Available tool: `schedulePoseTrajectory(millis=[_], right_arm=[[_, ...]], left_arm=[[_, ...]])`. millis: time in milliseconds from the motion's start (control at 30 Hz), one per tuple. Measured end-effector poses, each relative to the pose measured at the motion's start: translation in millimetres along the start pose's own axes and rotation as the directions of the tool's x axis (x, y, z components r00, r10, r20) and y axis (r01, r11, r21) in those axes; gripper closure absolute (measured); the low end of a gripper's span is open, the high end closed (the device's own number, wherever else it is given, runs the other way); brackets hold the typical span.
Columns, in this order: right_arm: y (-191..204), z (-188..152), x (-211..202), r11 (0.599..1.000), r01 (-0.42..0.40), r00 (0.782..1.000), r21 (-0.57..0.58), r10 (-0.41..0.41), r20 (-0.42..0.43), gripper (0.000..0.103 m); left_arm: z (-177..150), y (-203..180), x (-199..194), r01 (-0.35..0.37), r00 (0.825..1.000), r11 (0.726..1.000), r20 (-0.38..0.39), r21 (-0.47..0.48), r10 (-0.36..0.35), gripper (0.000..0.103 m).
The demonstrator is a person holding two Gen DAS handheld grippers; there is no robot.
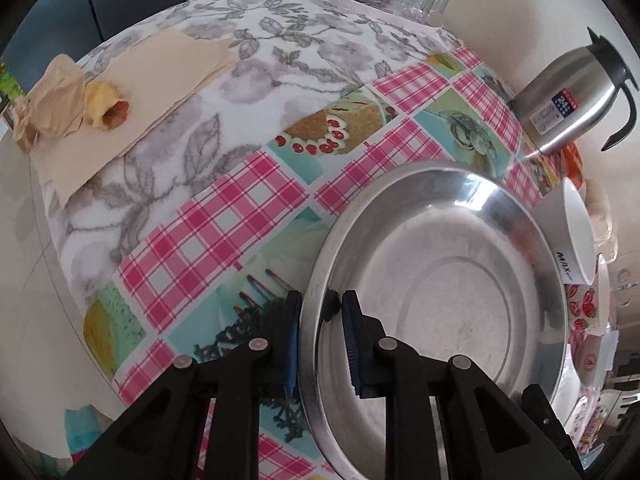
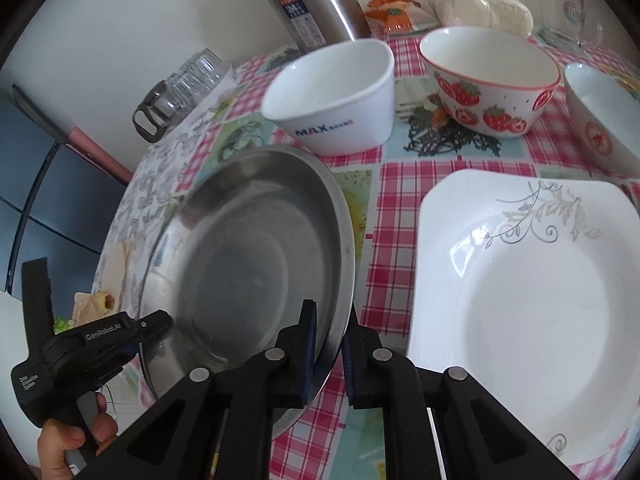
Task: Organize plates and bowls
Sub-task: 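Lift the steel basin rim with the right gripper, tilting it up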
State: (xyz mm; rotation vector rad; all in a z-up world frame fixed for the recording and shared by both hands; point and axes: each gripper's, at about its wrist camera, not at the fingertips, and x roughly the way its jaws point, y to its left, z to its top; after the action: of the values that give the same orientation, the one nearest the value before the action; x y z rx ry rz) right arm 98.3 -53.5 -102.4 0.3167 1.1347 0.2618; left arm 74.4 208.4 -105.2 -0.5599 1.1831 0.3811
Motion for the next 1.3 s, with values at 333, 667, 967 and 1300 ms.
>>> schedulePoseTrajectory(millis=[333,667,967,1300], right_arm=[[-3.0,-2.4,-29.9,0.999,0.01,0.999,-0.034,-0.008,0.048,0.09],[-14.7,-7.4,-60.8,0.999,0.003,0.994,-0.052,0.003,0.108,0.09],[-39.2,-6.2,-81.5,1.0,0.001,0.989,-0.023,0.003,0.148,0.089],[-65.1,-6.5,-96.9,1.0,0.015,0.986,-0.001,-0.015,0.166,0.087]], left_arm=[[-14.8,-5.5,-16.4,0.043,0.999,0.999,0.024,-0.01,-0.043,0.082],[-27.5,-26.9,-39.1,0.083,0.992,0.996,0.098,0.023,-0.084,0.082],[-41.2,-54.8,-50.1,0.114,0.985,0.99,0.124,0.087,-0.124,0.082],[-57.4,-79.6,-57.3,0.134,0.981,0.982,0.124,0.134,-0.15,0.082]])
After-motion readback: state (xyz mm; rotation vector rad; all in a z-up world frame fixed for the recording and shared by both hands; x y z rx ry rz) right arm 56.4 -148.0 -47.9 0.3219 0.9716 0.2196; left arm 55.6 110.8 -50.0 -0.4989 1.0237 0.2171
